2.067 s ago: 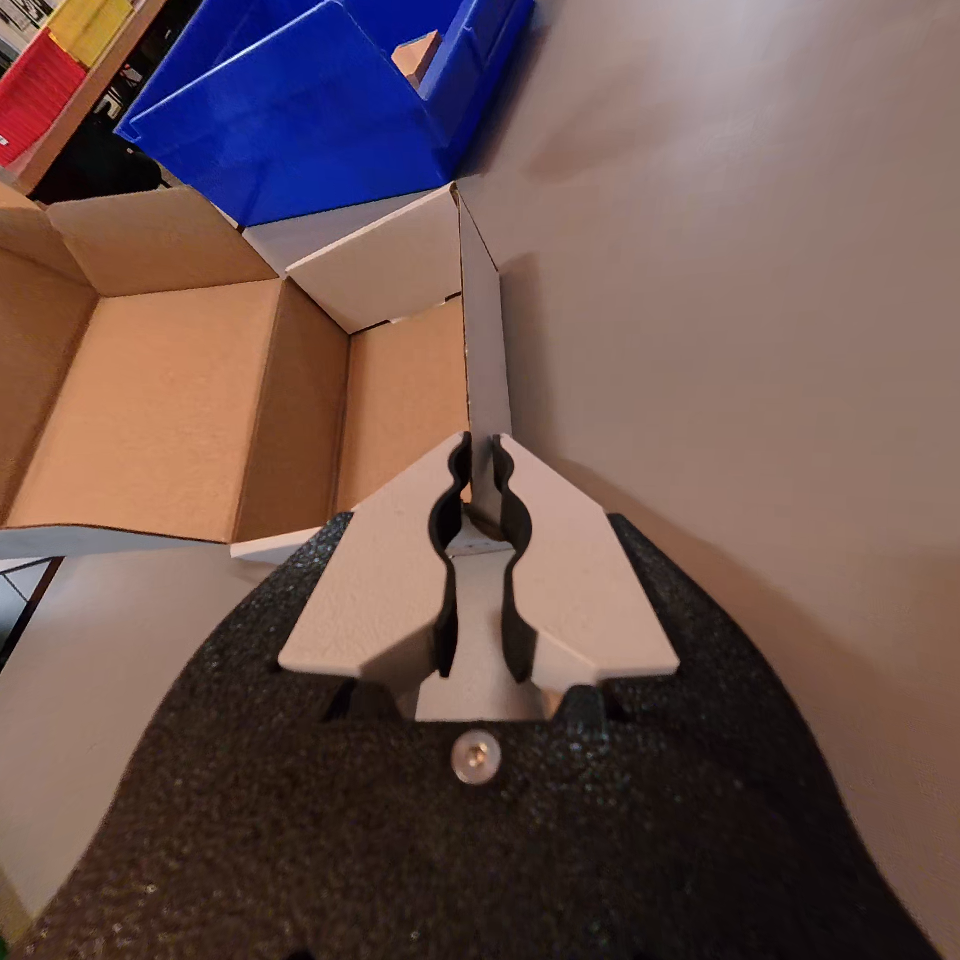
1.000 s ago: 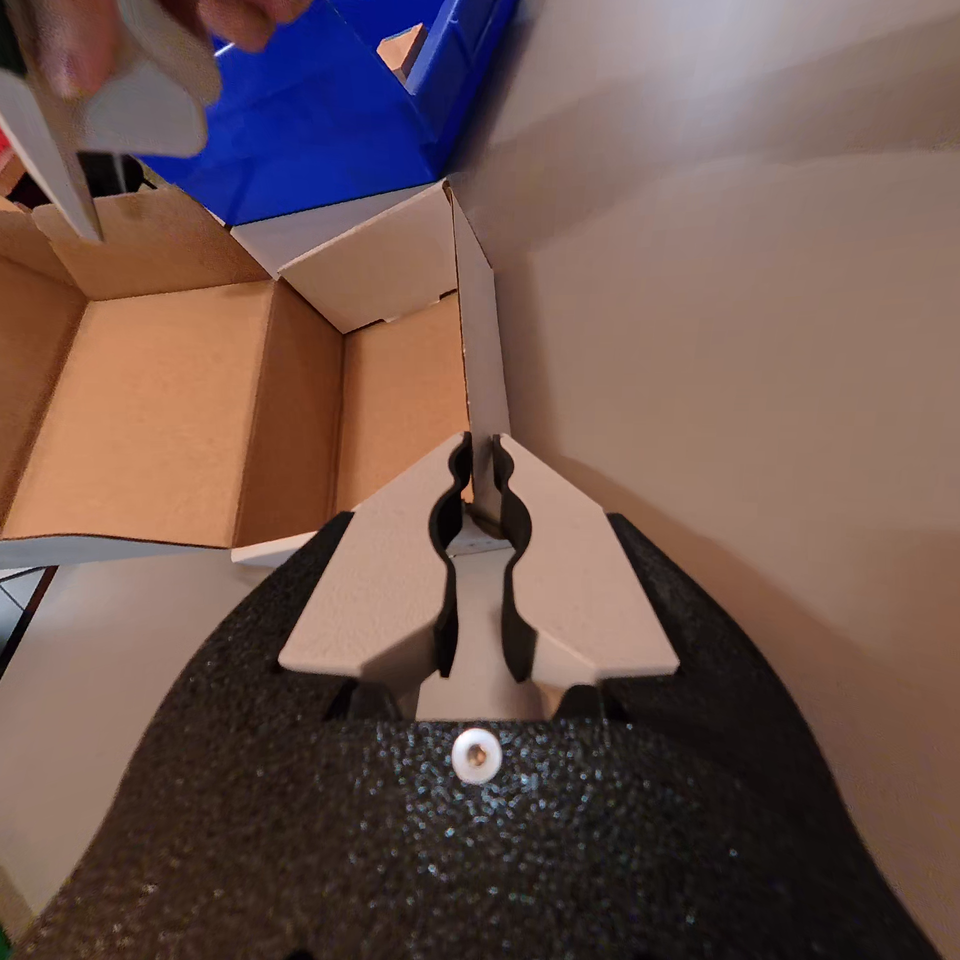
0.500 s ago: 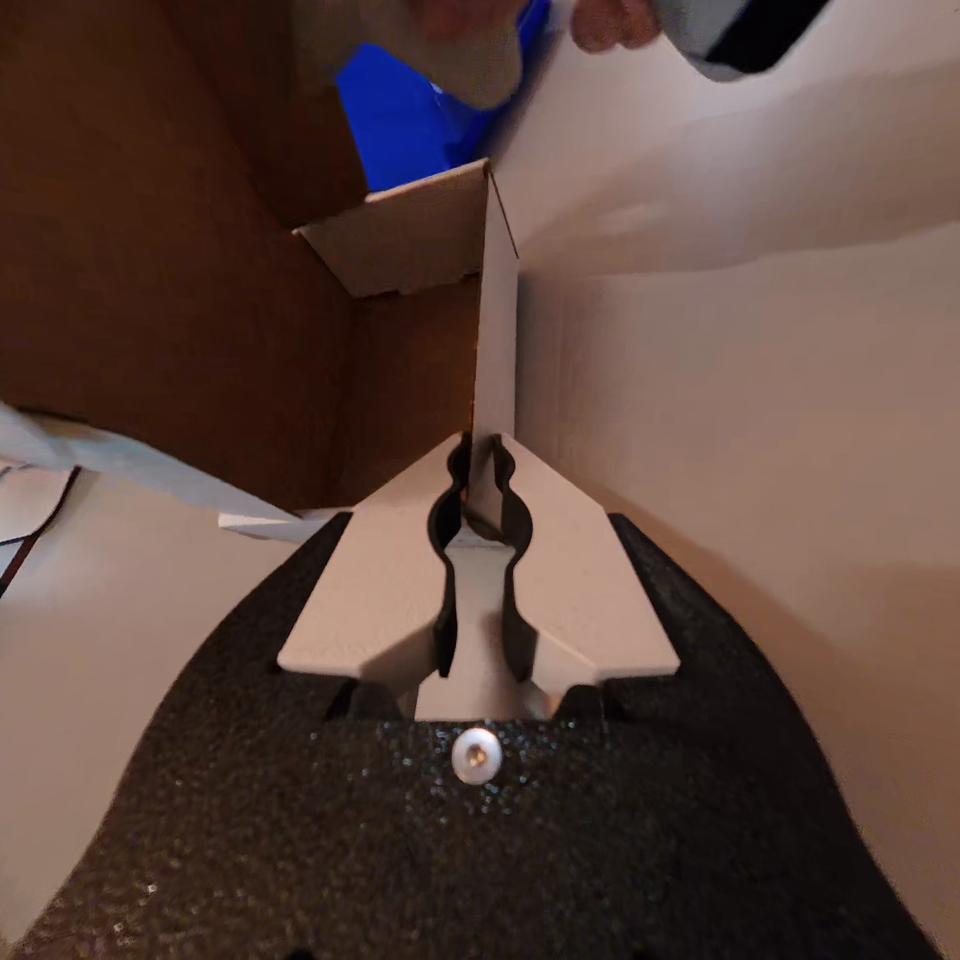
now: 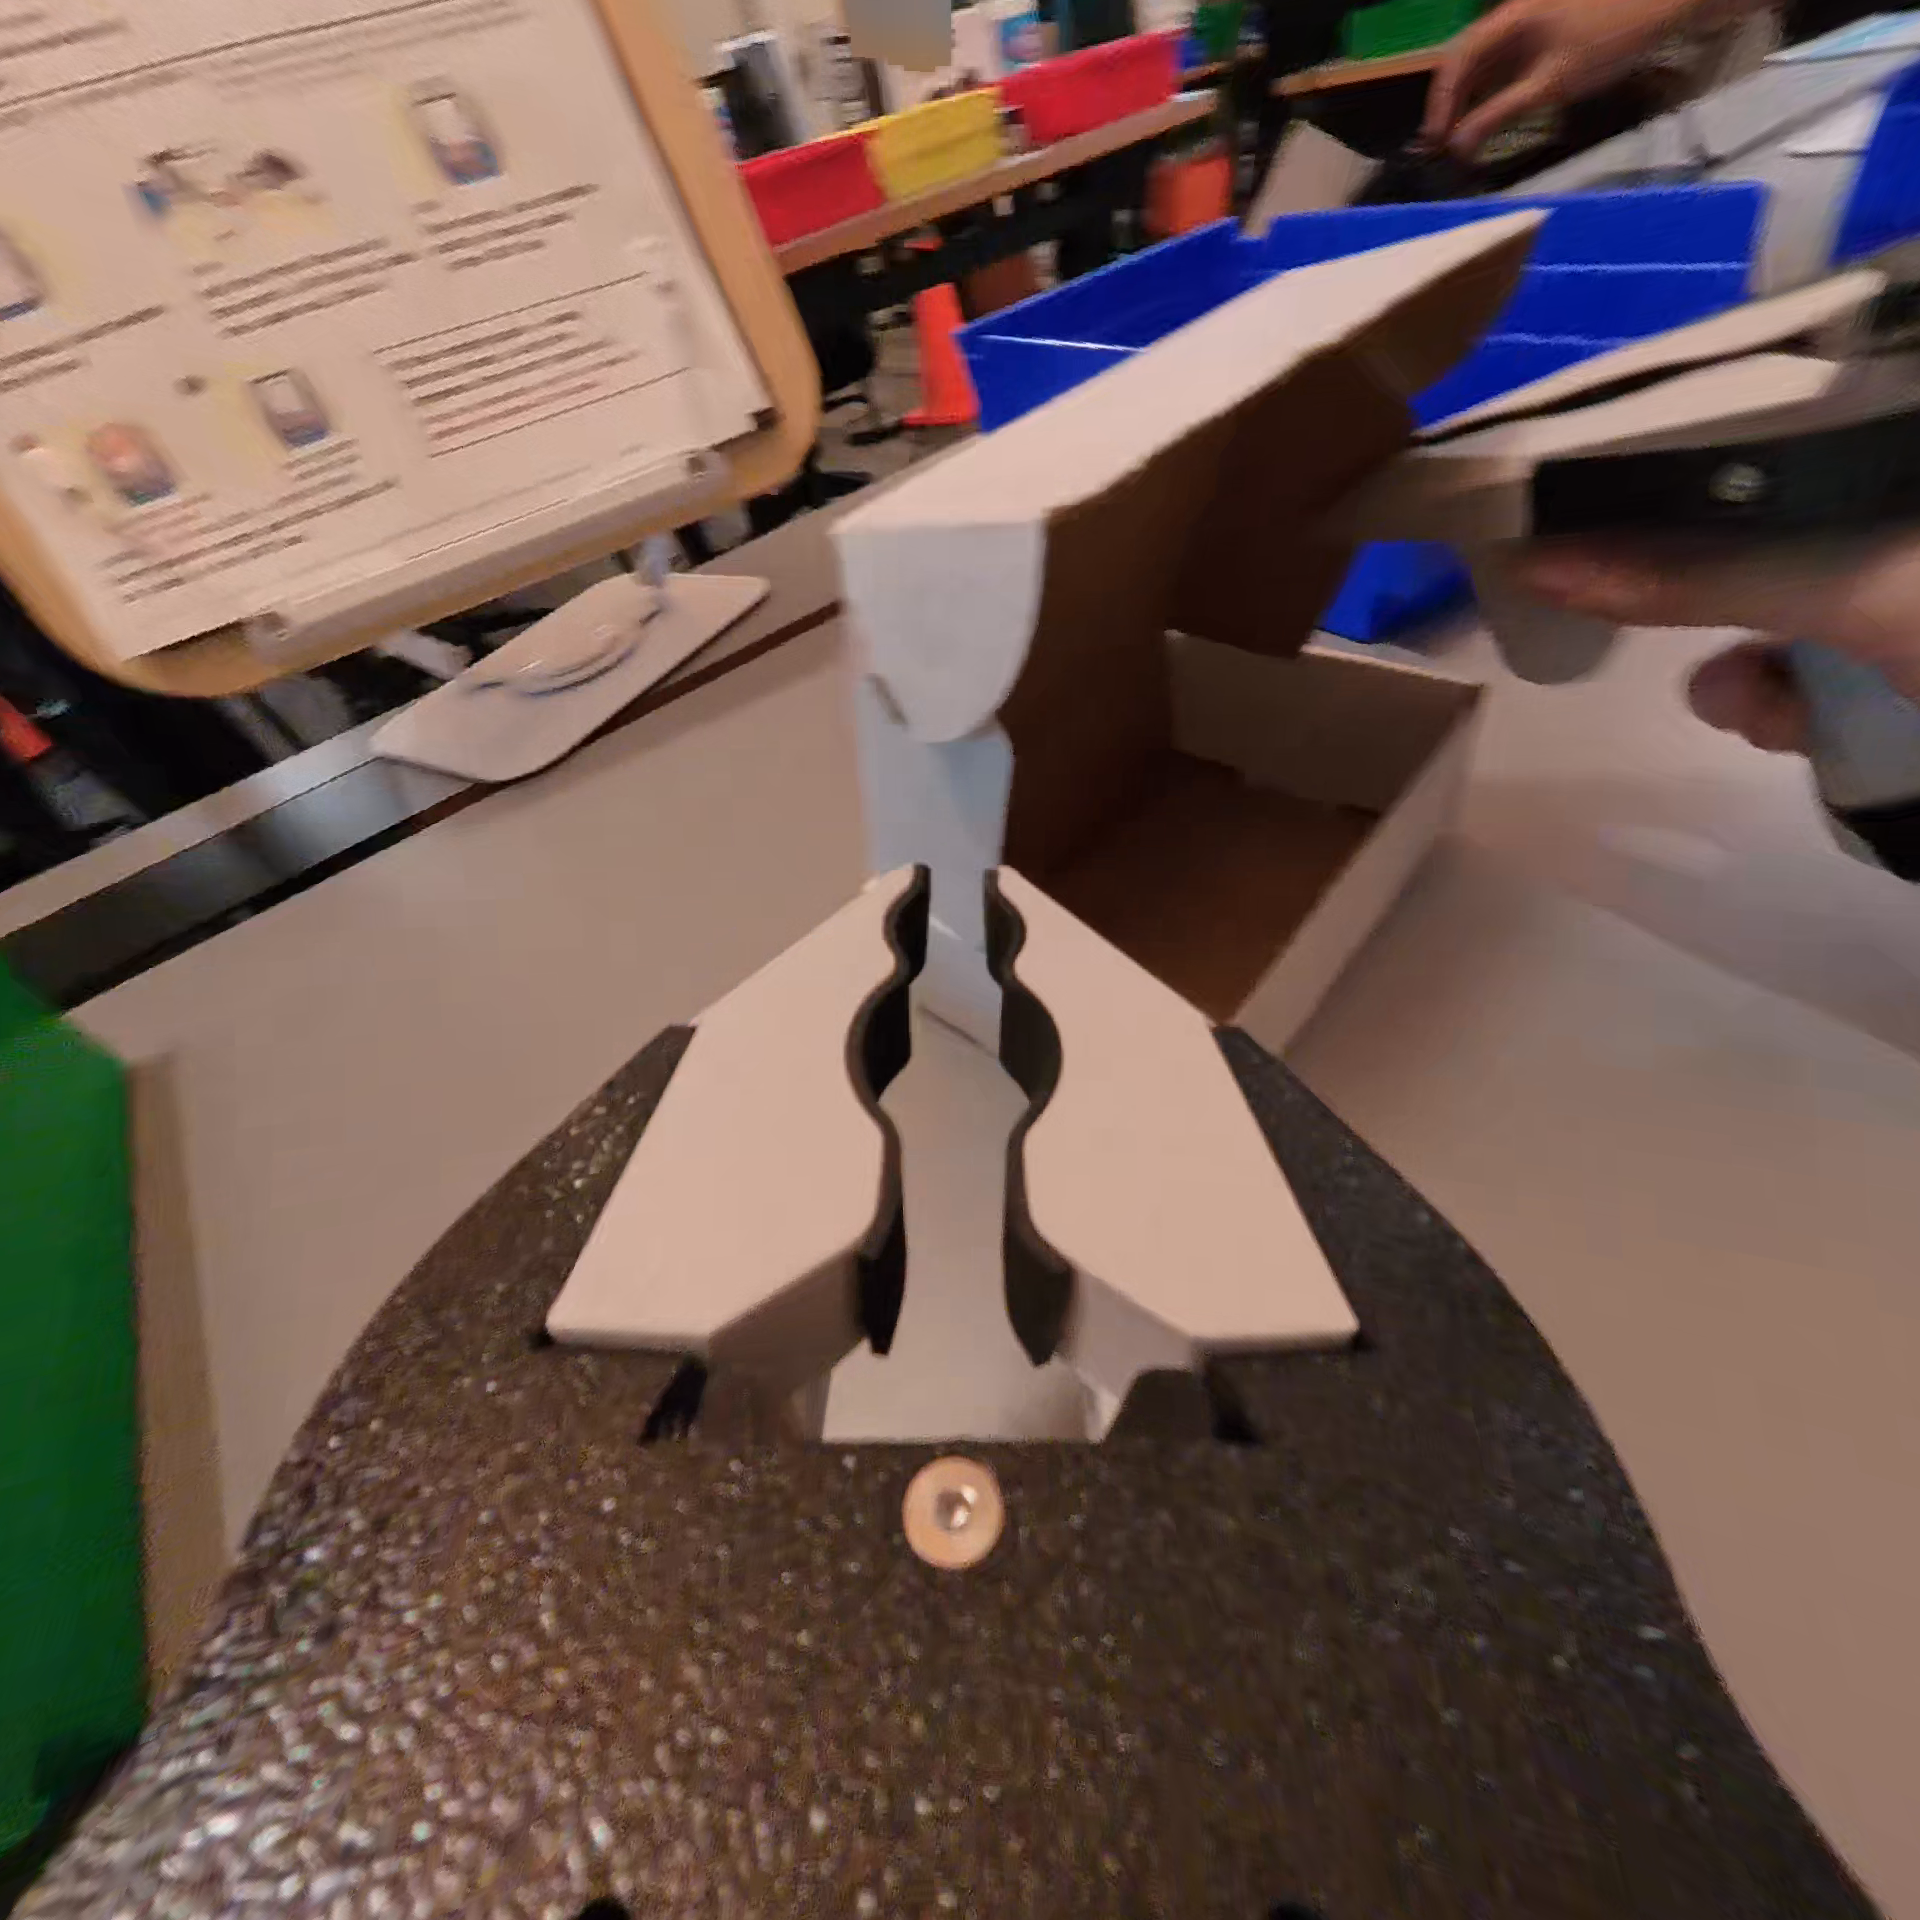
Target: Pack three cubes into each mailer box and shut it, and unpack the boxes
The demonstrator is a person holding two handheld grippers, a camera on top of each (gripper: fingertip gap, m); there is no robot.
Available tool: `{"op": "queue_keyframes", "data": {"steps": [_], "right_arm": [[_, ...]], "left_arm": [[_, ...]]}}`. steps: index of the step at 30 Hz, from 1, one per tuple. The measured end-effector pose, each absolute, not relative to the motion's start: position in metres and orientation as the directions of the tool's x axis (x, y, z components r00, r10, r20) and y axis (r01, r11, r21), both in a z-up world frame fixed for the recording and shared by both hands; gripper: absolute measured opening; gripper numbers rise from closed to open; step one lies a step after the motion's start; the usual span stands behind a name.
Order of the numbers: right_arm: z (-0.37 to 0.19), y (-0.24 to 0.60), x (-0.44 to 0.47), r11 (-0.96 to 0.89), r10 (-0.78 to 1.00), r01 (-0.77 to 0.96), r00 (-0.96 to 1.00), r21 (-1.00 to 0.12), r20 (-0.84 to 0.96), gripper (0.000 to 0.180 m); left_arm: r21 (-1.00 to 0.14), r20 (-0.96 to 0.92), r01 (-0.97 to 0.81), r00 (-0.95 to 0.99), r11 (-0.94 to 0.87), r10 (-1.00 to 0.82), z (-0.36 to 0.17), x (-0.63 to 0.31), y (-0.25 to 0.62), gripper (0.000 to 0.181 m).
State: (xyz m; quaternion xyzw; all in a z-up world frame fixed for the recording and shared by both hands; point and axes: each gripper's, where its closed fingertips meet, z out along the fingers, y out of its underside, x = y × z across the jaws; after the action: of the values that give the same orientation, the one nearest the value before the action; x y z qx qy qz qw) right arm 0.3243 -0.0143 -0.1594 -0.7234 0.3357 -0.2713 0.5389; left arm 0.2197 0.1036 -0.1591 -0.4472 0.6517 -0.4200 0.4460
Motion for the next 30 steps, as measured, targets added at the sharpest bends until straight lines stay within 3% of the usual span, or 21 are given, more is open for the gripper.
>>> {"op": "queue_keyframes", "data": {"steps": [4,11,21,25,30], "right_arm": [[-0.16,-0.015,0.321,-0.165,-0.791,-0.206,0.612,-0.965,0.005,0.0],[-0.16,-0.017,0.312,-0.166,-0.821,-0.183,0.57,-0.969,0.032,0.001],[-0.16,-0.01,0.301,-0.088,-0.836,-0.198,0.548,-0.976,-0.036,0.005],[-0.154,-0.002,0.295,0.019,-0.817,-0.215,0.56,-0.977,-0.139,0.008],[-0.172,-0.011,0.298,-0.111,-0.829,-0.2,0.56,-0.973,-0.02,0.003]], "left_arm": [[-0.95,-0.196,-0.202,-0.209,0.238,-0.958,-0.154,0.227,0.092,0.008],[-0.915,-0.346,-0.218,-0.009,0.339,-0.938,-0.154,0.249,0.11,0.001],[-0.958,-0.238,-0.17,0.016,0.232,-0.971,-0.154,0.246,0.111,0.0],[-0.975,-0.159,-0.158,0.005,0.156,-0.987,-0.154,0.246,0.106,0.0],[-0.96,-0.191,-0.207,-0.013,0.189,-0.982,-0.17,0.241,0.11,0.0]]}}
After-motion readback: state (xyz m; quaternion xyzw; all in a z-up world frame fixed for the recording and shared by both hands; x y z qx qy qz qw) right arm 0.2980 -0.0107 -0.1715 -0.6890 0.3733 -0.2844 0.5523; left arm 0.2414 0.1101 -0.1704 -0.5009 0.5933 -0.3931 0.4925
